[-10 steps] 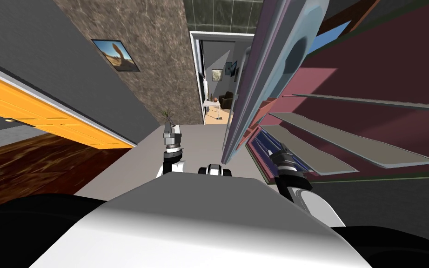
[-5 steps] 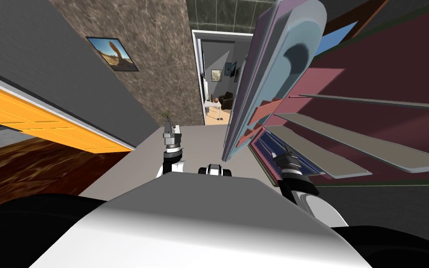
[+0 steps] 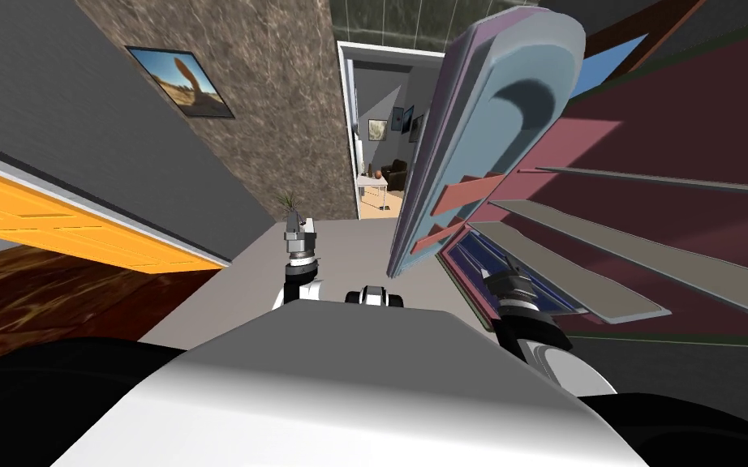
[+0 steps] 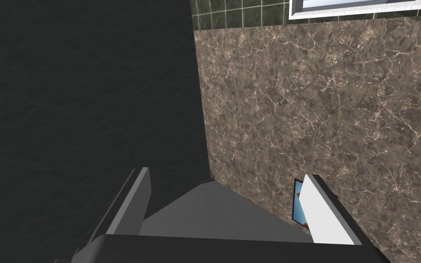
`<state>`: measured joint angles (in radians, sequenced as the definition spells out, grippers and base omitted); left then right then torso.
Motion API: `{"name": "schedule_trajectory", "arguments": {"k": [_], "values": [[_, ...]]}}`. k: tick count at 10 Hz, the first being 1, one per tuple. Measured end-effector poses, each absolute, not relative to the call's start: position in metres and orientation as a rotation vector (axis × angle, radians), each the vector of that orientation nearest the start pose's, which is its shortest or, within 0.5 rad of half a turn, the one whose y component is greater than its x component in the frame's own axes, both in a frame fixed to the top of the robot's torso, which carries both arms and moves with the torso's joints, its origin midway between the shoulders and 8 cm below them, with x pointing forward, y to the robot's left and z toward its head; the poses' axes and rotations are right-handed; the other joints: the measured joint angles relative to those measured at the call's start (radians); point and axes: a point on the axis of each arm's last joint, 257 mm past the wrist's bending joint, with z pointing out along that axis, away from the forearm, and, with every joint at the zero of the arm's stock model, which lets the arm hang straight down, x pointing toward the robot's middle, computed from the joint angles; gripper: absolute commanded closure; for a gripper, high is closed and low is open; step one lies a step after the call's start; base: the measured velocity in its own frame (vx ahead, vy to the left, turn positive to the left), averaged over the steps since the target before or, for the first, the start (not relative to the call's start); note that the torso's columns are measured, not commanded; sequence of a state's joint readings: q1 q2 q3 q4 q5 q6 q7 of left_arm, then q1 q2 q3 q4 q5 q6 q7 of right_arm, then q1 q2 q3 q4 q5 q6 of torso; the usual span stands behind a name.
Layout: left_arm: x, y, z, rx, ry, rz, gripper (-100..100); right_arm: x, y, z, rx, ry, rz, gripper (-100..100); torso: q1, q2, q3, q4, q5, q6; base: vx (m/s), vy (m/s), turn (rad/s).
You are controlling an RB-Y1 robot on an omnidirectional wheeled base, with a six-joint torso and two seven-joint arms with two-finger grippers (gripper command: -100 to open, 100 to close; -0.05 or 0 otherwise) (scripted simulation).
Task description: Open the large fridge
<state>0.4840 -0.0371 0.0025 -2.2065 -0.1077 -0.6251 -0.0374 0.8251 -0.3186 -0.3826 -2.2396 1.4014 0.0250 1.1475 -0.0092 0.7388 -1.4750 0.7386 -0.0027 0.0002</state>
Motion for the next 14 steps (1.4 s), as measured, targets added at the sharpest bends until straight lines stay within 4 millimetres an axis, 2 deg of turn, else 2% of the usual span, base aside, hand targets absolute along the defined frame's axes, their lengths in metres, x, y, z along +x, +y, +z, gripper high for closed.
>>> {"name": "schedule_trajectory", "arguments": {"k": [1,3,10,11,14], "values": [[0.340,0.265,0.020,-0.547,0.613,-1.223,0,0.292,-0.487,-0.141,-1.012,1.468,-1.471,-100,0.004,0.001,0.000,0.000,0.001,0.000,0.055,-0.004,-0.085],[0.340,0.265,0.020,-0.547,0.613,-1.223,0,0.281,-0.486,-0.127,-1.018,1.457,-1.469,-100,0.010,-0.001,-0.001,0.000,0.003,0.000,0.081,0.002,-0.100],[0.340,0.265,0.020,-0.547,0.613,-1.223,0,0.261,-0.468,-0.085,-1.051,1.418,-1.435,-100,0.009,-0.001,-0.001,-0.001,0.003,0.000,0.060,0.002,-0.059],[0.340,0.265,0.020,-0.547,0.613,-1.223,0,0.261,-0.467,-0.085,-1.052,1.417,-1.432,0,0.009,0.001,0.000,0.000,0.002,0.000,0.006,0.001,0.003],[0.340,0.265,0.020,-0.547,0.613,-1.223,0,0.261,-0.467,-0.085,-1.052,1.417,-1.433,0,0.009,0.000,-0.001,0.000,0.003,0.000,0.000,0.000,0.000]]}}
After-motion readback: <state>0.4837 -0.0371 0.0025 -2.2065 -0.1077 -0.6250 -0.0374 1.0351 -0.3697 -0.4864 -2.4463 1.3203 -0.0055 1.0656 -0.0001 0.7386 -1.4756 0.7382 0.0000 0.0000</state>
